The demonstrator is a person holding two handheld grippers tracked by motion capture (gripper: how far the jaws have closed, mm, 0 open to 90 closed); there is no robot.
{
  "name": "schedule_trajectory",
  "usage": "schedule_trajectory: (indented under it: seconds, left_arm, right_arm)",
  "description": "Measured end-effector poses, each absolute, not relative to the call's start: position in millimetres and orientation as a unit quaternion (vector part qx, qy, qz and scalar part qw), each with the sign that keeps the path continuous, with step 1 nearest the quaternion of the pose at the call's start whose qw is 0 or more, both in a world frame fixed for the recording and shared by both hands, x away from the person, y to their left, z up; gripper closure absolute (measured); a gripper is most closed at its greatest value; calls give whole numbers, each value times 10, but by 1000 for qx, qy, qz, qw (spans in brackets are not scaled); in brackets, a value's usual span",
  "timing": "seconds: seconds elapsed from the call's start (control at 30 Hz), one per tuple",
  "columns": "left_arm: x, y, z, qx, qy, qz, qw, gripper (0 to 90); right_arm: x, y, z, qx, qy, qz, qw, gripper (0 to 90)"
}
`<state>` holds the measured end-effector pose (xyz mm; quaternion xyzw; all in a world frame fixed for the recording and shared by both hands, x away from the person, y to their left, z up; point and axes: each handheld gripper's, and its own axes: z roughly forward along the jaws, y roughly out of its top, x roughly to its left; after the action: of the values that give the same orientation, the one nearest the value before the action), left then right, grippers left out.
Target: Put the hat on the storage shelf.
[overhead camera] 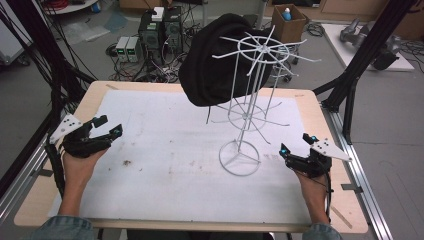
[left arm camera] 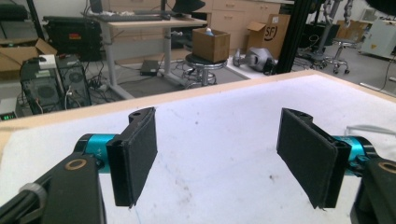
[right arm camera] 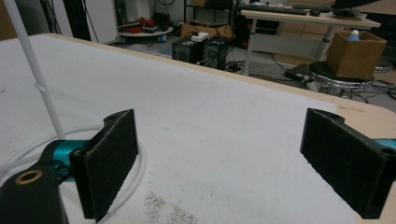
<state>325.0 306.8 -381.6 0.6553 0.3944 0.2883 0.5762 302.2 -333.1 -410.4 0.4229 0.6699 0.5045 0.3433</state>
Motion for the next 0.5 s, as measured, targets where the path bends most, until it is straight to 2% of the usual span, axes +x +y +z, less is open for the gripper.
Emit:
schedule_trajectory:
  seconds: [0.5]
  left_arm:
    - [3254,3109,-4049,667,414,297,544,202]
  right_arm:
    - [3031,-3329,-4114,421,673,505,339,105]
